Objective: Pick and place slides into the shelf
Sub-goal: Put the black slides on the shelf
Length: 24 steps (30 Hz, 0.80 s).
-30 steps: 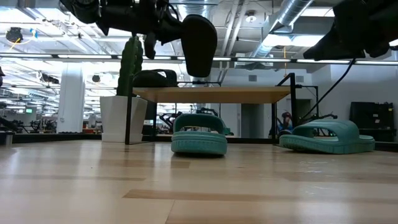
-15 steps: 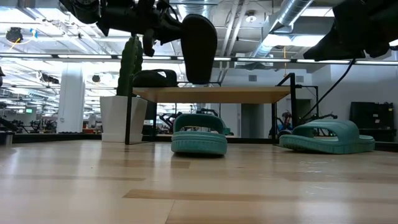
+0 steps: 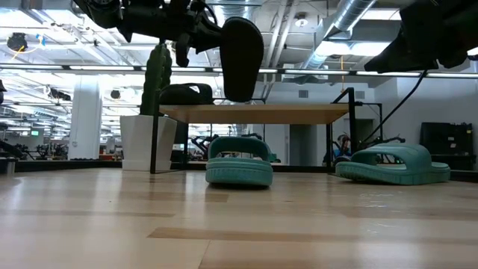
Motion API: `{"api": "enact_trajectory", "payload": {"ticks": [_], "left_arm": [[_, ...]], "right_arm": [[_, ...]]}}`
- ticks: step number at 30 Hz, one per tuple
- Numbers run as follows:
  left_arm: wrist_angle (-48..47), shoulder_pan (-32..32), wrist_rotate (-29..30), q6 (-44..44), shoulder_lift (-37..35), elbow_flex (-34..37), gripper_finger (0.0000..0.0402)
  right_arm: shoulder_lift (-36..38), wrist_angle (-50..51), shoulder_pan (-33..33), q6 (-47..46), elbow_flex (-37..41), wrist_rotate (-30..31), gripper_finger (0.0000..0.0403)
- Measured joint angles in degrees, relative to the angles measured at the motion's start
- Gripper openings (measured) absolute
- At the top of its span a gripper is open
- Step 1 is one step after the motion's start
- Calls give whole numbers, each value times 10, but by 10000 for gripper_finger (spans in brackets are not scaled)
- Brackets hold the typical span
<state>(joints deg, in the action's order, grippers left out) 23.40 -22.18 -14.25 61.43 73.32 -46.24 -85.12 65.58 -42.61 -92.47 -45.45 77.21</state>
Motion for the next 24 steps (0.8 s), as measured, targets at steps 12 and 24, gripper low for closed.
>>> {"api": "enact_trajectory", "payload": {"ticks": [12, 24], "left_arm": [[-30, 53, 53, 23, 0, 0, 35], [74, 120, 132, 95, 0, 75, 35]], "right_arm": [[0, 2, 0, 1, 0, 0, 209], [0, 2, -2, 1, 0, -7, 209]]}}
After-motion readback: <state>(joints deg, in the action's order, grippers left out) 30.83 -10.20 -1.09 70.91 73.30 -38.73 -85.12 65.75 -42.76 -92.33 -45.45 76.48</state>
